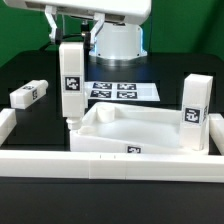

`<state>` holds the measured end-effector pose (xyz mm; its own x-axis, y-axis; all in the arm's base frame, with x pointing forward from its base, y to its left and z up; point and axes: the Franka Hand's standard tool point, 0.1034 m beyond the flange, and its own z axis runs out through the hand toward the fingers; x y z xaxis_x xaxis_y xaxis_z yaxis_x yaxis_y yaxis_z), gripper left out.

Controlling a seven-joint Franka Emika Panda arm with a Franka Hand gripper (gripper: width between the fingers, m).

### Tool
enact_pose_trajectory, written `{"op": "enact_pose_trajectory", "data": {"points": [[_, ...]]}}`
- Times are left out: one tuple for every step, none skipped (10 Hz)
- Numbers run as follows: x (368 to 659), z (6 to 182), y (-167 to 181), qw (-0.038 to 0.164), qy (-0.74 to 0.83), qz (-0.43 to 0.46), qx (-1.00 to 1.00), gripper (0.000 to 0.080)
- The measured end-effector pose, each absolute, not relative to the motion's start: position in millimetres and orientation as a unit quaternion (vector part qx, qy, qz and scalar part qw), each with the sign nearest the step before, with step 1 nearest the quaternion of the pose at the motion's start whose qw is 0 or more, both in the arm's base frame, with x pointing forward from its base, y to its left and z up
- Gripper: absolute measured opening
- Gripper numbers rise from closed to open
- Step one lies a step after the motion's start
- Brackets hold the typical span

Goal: Assemble desk

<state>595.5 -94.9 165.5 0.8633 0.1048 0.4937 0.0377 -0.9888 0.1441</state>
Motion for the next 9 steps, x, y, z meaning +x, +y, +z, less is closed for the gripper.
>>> {"op": "enact_pose_trajectory", "data": {"points": [[591.8, 162.5, -95.7, 0.066, 0.036, 0.258, 0.963, 0.0284], [588.7, 159.3, -91.8, 0.065, 0.037, 0.255, 0.964, 0.0284], [586.8, 157.3, -86.7, 0.064, 0.039, 0.255, 0.964, 0.0284], [585.2, 155.3, -82.4, 0.063, 0.042, 0.253, 0.964, 0.0284], [583.9, 153.2, -79.8, 0.062, 0.044, 0.251, 0.965, 0.0284], [583.9, 152.5, -80.3, 0.062, 0.044, 0.251, 0.965, 0.0284], [583.9, 152.6, -80.4, 0.062, 0.044, 0.251, 0.965, 0.0284], [583.9, 152.6, -80.4, 0.062, 0.044, 0.251, 0.965, 0.0284], [583.9, 152.6, -81.8, 0.063, 0.044, 0.251, 0.965, 0.0284]]}}
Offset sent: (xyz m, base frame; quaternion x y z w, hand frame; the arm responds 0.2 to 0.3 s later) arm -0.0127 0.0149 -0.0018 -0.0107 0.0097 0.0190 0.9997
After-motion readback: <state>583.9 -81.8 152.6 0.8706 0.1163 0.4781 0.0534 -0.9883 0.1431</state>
